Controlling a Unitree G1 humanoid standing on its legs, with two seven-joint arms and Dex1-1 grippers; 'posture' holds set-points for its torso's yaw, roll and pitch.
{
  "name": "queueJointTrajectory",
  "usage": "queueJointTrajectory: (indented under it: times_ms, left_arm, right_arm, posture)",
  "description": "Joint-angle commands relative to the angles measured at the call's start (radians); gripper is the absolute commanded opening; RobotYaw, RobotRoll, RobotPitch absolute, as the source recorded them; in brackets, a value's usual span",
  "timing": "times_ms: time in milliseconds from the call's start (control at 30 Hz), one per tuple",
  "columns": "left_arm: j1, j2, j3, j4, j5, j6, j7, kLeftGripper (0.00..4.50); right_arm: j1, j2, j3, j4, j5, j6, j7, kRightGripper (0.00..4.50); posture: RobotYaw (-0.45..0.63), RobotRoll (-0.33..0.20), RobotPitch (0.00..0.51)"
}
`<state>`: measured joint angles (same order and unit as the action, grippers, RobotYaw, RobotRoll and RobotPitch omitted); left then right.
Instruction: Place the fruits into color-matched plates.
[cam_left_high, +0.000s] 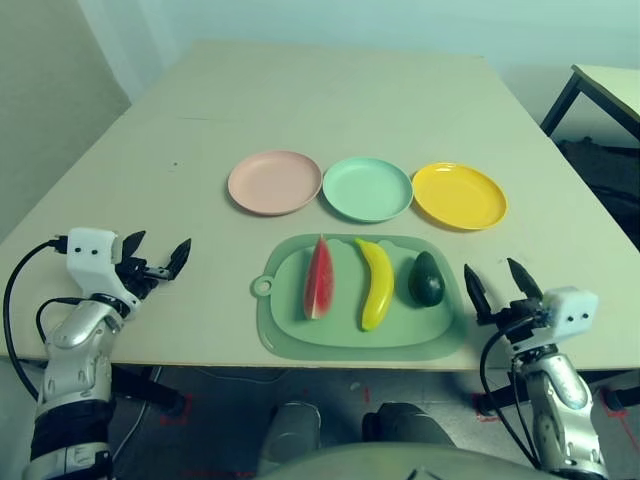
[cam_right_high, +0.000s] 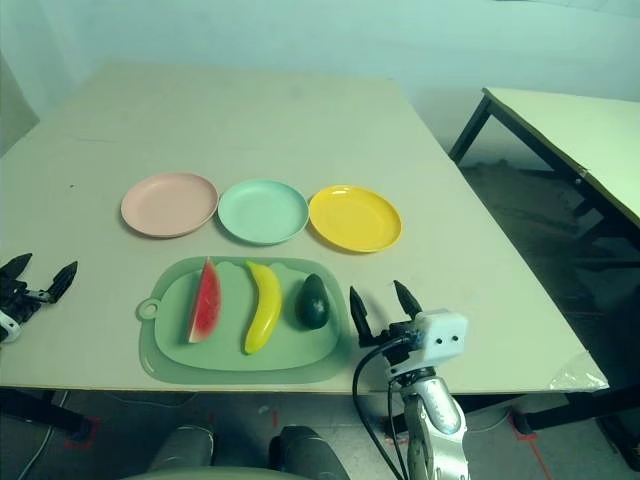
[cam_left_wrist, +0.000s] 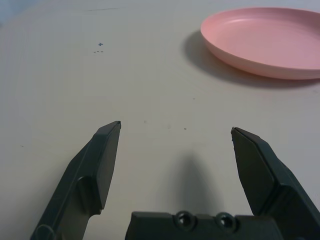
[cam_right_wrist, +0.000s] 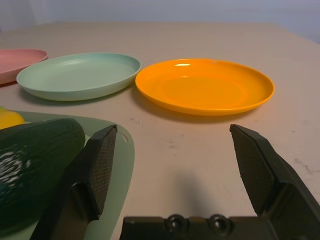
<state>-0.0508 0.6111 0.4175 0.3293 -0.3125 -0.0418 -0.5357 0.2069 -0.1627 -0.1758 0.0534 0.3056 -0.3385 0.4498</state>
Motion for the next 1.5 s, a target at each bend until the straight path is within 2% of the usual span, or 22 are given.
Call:
queueJointTrajectory:
  times_ms: [33, 267, 433, 600, 733, 867, 1033, 1167, 1233, 1367, 1500]
  left_arm:
    - [-0.017, 0.002, -0.001, 0.021, 0.010, -0.003, 0.006, 4.48]
    - [0.000, -0.005, 0.007, 0.006, 0.001, -0.007, 0.008, 4.48]
    - [0.013, -0.024, 0.033, -0.025, -0.046, 0.006, 0.004, 4.48]
    - [0.019, -0.015, 0.022, -0.094, -0.137, 0.027, -0.132, 4.48]
    - [0.033, 0.037, -0.032, -0.209, -0.220, 0.104, -0.334, 4.48]
    - [0.070, 0.176, -0.156, -0.304, -0.199, 0.169, -0.559, 4.48]
    - [0.056, 0.288, -0.253, -0.331, -0.172, 0.175, -0.735, 4.48]
    - [-0.002, 0.312, -0.286, -0.308, -0.163, 0.161, -0.810, 4.48]
    - [-0.028, 0.310, -0.297, -0.298, -0.157, 0.158, -0.828, 4.48]
    - [-0.060, 0.303, -0.302, -0.290, -0.148, 0.156, -0.838, 4.48]
    - [-0.056, 0.290, -0.290, -0.291, -0.158, 0.165, -0.829, 4.48]
  right_arm:
    - [-0.011, 0.001, -0.011, 0.031, 0.001, -0.023, -0.004, 4.50]
    - [0.000, -0.010, -0.014, 0.040, 0.004, -0.039, 0.009, 4.50]
    - [0.023, -0.039, -0.044, 0.031, 0.021, -0.041, 0.017, 4.50]
    - [0.054, -0.092, -0.065, -0.019, 0.032, -0.033, 0.048, 4.50]
    - [0.095, -0.188, -0.042, -0.185, 0.062, 0.029, 0.129, 4.50]
    - [0.073, -0.365, -0.030, -0.394, 0.168, 0.245, 0.218, 4.50]
    - [-0.084, -0.644, 0.021, -0.544, 0.195, 0.490, 0.360, 4.50]
    - [-0.287, -0.849, 0.124, -0.541, 0.158, 0.598, 0.542, 4.50]
    - [-0.382, -0.936, 0.188, -0.515, 0.134, 0.570, 0.699, 4.50]
    - [-0.566, -0.990, 0.330, -0.437, 0.028, 0.403, 0.961, 4.50]
    - [-0.690, -0.955, 0.480, -0.353, -0.146, 0.176, 1.115, 4.50]
  posture:
    - [0.17, 0.000, 0.023]
    - [0.17, 0.000, 0.036]
    - [0.14, 0.000, 0.049]
    - [0.11, 0.000, 0.057]
    - [0.09, 0.000, 0.074]
    - [0.07, 0.000, 0.090]
    - [0.02, 0.000, 0.102]
    - [0.01, 0.000, 0.094]
    - [0.01, 0.000, 0.088]
    - [0.02, 0.000, 0.075]
    - [0.04, 0.000, 0.066]
